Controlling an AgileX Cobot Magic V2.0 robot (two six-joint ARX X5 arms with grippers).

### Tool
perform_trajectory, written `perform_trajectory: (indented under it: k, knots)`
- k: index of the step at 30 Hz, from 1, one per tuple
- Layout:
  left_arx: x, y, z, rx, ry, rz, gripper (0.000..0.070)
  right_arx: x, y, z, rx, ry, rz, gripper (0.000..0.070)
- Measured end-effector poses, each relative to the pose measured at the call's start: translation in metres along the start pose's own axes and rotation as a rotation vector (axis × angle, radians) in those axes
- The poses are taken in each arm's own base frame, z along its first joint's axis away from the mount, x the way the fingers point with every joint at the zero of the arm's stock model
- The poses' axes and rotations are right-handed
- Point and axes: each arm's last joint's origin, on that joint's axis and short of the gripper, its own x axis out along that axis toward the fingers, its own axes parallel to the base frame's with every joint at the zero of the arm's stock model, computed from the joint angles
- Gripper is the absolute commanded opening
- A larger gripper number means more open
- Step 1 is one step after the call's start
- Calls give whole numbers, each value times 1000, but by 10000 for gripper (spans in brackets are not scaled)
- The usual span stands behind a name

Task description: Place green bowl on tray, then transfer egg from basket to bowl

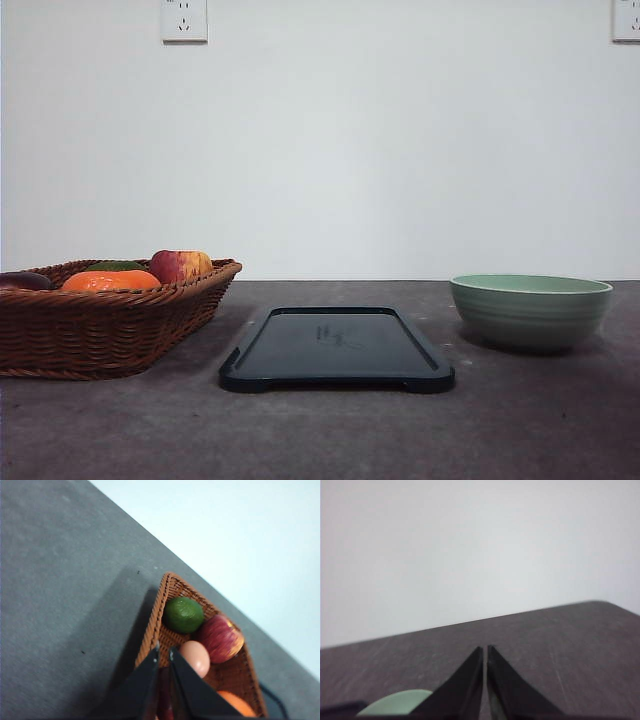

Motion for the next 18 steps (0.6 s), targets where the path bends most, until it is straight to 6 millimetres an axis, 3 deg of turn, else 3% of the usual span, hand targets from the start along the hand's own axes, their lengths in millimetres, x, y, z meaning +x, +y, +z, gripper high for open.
perform_trajectory:
  k: [10, 18]
  knots:
    - [0, -3, 3, -321, -26, -32, 10, 0, 2, 0, 475, 22, 56, 2]
    - [-6, -22, 25, -232, -235, -259, 9, 0, 4, 4, 557, 31, 115, 3]
